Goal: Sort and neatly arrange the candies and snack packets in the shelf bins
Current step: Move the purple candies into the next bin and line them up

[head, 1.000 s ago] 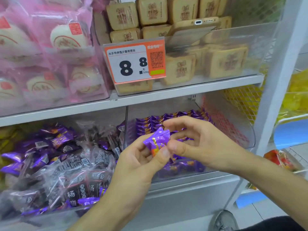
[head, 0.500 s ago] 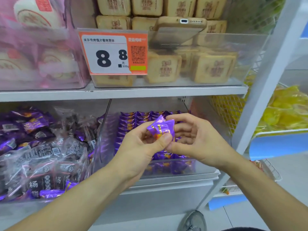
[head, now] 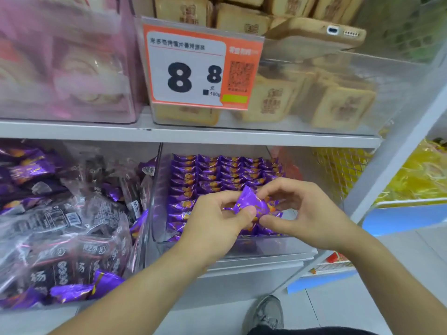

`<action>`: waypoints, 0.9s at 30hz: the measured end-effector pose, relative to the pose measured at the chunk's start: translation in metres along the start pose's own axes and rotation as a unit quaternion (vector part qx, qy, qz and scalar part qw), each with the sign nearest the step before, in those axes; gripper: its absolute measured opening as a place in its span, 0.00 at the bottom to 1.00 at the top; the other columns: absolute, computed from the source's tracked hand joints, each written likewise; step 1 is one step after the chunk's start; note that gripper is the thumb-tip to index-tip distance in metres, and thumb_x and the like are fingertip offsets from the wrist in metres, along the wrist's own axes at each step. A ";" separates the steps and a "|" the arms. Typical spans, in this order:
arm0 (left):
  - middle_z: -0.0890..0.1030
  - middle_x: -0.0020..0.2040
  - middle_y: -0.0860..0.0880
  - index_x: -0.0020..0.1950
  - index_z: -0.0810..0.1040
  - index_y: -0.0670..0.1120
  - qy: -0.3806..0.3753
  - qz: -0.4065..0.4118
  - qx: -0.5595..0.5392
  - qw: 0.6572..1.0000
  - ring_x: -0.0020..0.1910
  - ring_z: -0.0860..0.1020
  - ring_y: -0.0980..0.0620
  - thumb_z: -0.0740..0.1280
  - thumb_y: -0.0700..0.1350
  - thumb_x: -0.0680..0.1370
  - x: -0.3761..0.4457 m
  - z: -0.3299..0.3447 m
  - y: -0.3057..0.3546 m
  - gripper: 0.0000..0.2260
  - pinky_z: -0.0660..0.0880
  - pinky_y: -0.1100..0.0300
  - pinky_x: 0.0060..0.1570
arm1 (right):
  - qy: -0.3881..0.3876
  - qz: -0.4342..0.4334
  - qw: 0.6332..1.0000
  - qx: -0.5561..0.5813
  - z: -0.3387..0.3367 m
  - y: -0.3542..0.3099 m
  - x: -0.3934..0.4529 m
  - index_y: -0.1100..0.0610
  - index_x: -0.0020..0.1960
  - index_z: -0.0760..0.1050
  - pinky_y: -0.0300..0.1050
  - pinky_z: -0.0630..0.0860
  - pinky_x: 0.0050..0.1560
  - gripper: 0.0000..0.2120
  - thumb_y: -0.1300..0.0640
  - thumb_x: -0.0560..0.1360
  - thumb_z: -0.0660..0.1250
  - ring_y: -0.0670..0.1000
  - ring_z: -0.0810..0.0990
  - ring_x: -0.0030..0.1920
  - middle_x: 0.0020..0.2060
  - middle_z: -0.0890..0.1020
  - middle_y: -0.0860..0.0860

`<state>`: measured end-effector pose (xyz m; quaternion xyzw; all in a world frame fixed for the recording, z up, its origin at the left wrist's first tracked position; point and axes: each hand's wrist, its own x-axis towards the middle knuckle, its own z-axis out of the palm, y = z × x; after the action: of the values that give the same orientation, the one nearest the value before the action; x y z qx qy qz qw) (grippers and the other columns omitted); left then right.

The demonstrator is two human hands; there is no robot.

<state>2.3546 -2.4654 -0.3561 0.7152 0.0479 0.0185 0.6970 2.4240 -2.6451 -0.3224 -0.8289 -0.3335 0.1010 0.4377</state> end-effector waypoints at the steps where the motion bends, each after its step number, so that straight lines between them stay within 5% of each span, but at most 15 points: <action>1: 0.87 0.46 0.52 0.53 0.84 0.53 0.007 0.010 0.015 1.000 0.46 0.85 0.47 0.70 0.40 0.78 0.000 -0.002 0.000 0.09 0.80 0.46 0.55 | 0.000 -0.002 1.000 -0.015 0.001 -0.001 0.001 0.52 0.52 0.80 0.52 0.80 0.52 0.14 0.63 0.69 0.78 0.49 0.83 0.47 0.47 0.84 0.47; 4: 0.86 0.43 0.55 0.49 0.84 0.61 0.009 0.036 0.084 0.996 0.42 0.85 0.47 0.69 0.43 0.77 0.003 -0.010 0.001 0.11 0.81 0.46 0.49 | -0.010 0.009 1.000 -0.017 0.006 -0.006 0.005 0.53 0.53 0.79 0.54 0.79 0.51 0.15 0.61 0.70 0.78 0.51 0.82 0.49 0.48 0.84 0.48; 9: 0.86 0.41 0.55 0.50 0.86 0.54 -0.003 0.020 0.067 0.998 0.41 0.85 0.54 0.71 0.39 0.76 0.004 -0.017 0.002 0.10 0.82 0.49 0.48 | 0.002 0.063 0.998 0.025 0.010 -0.010 0.007 0.52 0.57 0.78 0.54 0.79 0.44 0.29 0.54 0.59 0.84 0.55 0.80 0.44 0.48 0.84 0.49; 13: 0.86 0.42 0.56 0.53 0.84 0.58 -0.013 0.029 0.122 0.992 0.40 0.84 0.57 0.73 0.49 0.74 0.008 -0.011 0.001 0.08 0.81 0.51 0.46 | -0.003 0.064 0.997 -0.036 0.005 -0.007 0.003 0.50 0.56 0.80 0.49 0.79 0.47 0.23 0.54 0.64 0.83 0.46 0.82 0.45 0.48 0.85 0.46; 16: 0.81 0.56 0.57 0.66 0.76 0.54 -0.019 0.044 0.232 0.972 0.54 0.79 0.59 0.73 0.58 0.72 0.014 -0.011 0.001 0.24 0.76 0.59 0.57 | 0.022 0.065 0.986 -0.155 -0.017 0.002 0.006 0.49 0.57 0.79 0.42 0.78 0.52 0.21 0.50 0.66 0.81 0.45 0.81 0.51 0.48 0.84 0.43; 19: 0.75 0.63 0.54 0.69 0.72 0.52 -0.047 0.082 0.350 0.932 0.64 0.71 0.55 0.70 0.58 0.75 0.018 -0.011 0.000 0.24 0.69 0.59 0.63 | 0.000 0.070 0.949 -0.307 -0.043 0.017 0.025 0.53 0.61 0.78 0.27 0.71 0.52 0.24 0.47 0.68 0.79 0.41 0.79 0.49 0.52 0.83 0.45; 23: 0.75 0.60 0.51 0.66 0.75 0.51 -0.107 0.089 0.419 0.897 0.62 0.71 0.51 0.68 0.58 0.77 0.023 0.000 -0.005 0.21 0.69 0.53 0.62 | -0.089 0.136 0.895 -0.417 -0.060 0.038 0.049 0.52 0.64 0.75 0.41 0.75 0.57 0.23 0.54 0.70 0.74 0.51 0.80 0.56 0.57 0.82 0.48; 27: 0.81 0.45 0.55 0.49 0.83 0.52 -0.132 0.086 0.376 0.913 0.47 0.78 0.54 0.70 0.61 0.74 0.025 0.002 -0.006 0.14 0.76 0.54 0.49 | -0.169 0.187 0.841 -0.479 -0.059 0.057 0.065 0.50 0.59 0.76 0.47 0.79 0.54 0.20 0.58 0.68 0.71 0.54 0.81 0.55 0.54 0.82 0.52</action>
<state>2.3795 -2.4650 -0.3630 0.9219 -0.1022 -0.0355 0.3720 2.5265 -2.6645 -0.3242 -0.9519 -0.2477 0.1469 -0.1045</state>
